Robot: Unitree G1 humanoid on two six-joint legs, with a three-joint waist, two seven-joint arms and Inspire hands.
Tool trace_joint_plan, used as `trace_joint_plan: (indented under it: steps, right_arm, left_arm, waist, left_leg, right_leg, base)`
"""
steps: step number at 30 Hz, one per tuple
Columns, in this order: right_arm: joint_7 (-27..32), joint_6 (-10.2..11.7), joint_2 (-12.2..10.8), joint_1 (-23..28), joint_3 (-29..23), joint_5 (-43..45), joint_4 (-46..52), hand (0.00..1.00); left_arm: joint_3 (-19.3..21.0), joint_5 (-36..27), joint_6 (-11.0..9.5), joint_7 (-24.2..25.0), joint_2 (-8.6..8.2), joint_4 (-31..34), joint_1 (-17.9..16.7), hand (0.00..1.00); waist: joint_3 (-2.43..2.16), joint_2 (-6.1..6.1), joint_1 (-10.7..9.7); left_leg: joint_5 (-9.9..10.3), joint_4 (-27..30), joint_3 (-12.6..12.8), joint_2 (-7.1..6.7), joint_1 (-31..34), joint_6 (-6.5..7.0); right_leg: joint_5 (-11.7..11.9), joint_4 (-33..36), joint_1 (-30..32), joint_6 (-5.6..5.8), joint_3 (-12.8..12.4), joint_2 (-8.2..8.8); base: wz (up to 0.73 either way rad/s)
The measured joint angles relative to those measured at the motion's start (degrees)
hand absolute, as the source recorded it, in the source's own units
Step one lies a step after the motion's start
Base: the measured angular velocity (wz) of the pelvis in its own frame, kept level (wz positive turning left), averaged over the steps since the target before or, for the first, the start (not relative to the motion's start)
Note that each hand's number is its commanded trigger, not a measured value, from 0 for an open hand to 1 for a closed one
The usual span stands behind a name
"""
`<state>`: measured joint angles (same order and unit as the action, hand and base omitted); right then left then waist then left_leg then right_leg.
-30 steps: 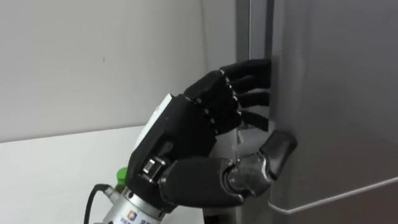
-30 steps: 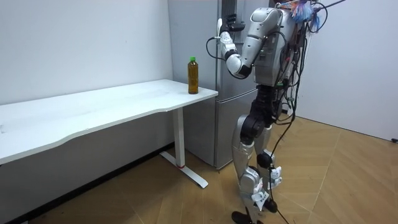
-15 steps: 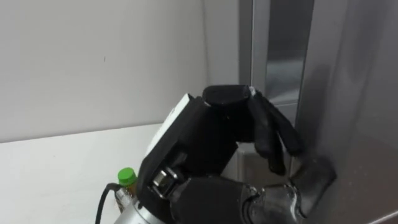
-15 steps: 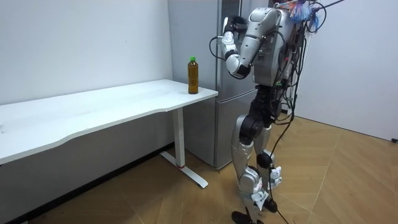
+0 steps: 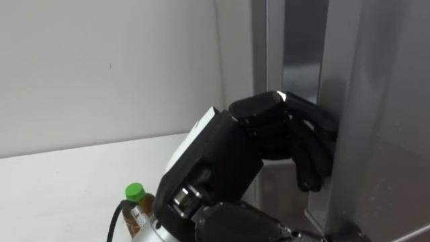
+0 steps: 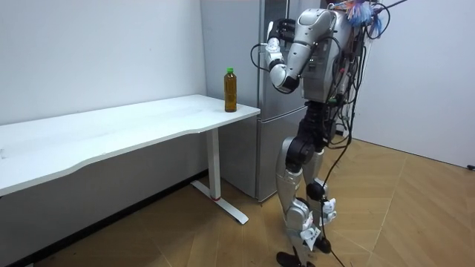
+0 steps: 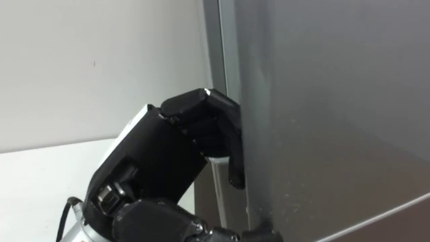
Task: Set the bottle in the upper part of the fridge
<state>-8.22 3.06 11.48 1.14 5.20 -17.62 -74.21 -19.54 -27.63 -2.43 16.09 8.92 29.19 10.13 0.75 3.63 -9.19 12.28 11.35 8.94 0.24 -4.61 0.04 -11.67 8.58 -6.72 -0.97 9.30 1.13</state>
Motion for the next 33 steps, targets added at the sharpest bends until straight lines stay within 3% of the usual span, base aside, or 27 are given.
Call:
trace_joint_plan:
  steps: [10, 16, 25, 27, 33]
  right_arm:
    - [0.0, 0.0, -0.2, 0.4, -0.3, -1.6, 0.0, 0.00]
    - [0.0, -0.1, 0.0, 1.3, -0.2, -4.8, 0.9, 0.00]
    - [-0.6, 0.0, 0.6, 2.2, -0.3, -7.1, 1.2, 0.00]
    - [-0.6, 0.0, 1.0, 2.2, -0.3, -7.1, 1.1, 0.00]
    - [-0.5, 0.1, 1.2, 2.2, -0.3, -7.1, 1.1, 0.00]
  left_arm:
    - [0.1, -0.5, 0.1, 0.9, 0.09, -0.2, 0.0, 0.00]
    - [-0.6, -0.9, -0.1, 0.8, 0.69, -0.3, 0.0, 0.00]
    - [-2.1, -1.0, 0.0, 4.2, -0.42, -1.1, 0.3, 0.00]
    - [-3.3, -1.0, 0.0, 5.0, -0.44, -1.1, 0.4, 0.00]
    - [-6.7, -1.0, 0.1, 7.6, -0.20, -1.2, 3.0, 0.00]
  waist:
    - [-0.08, -0.27, -0.2]
    - [-0.13, -0.36, -0.5]
    - [-0.21, -0.16, -4.2]
    - [-0.24, 0.55, -5.4]
    - [-0.26, 1.13, -6.4]
  left_leg:
    - [0.0, -0.6, 2.1, 0.14, -1.2, 0.00]
    - [0.0, -0.5, 3.8, 0.32, -1.1, 0.01]
    - [0.3, 0.0, 6.8, 0.69, -1.1, 0.46]
    - [0.9, -0.1, 7.0, 0.94, -1.0, 1.41]
    - [1.0, -0.8, 8.5, 1.24, -1.1, 1.44]
  right_leg:
    - [0.1, 0.2, -0.2, 0.10, -1.4, -0.01]
    - [0.2, 1.2, 1.1, 0.23, -4.4, -0.19]
    - [0.7, 1.1, 2.1, 0.97, -7.6, -0.26]
    - [0.8, 1.2, 2.5, 1.05, -7.9, -0.58]
    - [1.5, 1.2, 3.7, 1.08, -10.3, -1.20]
  base:
    - [-0.08]
    - [-0.17]
    - [-0.14]
    - [-0.13]
    - [-0.22]
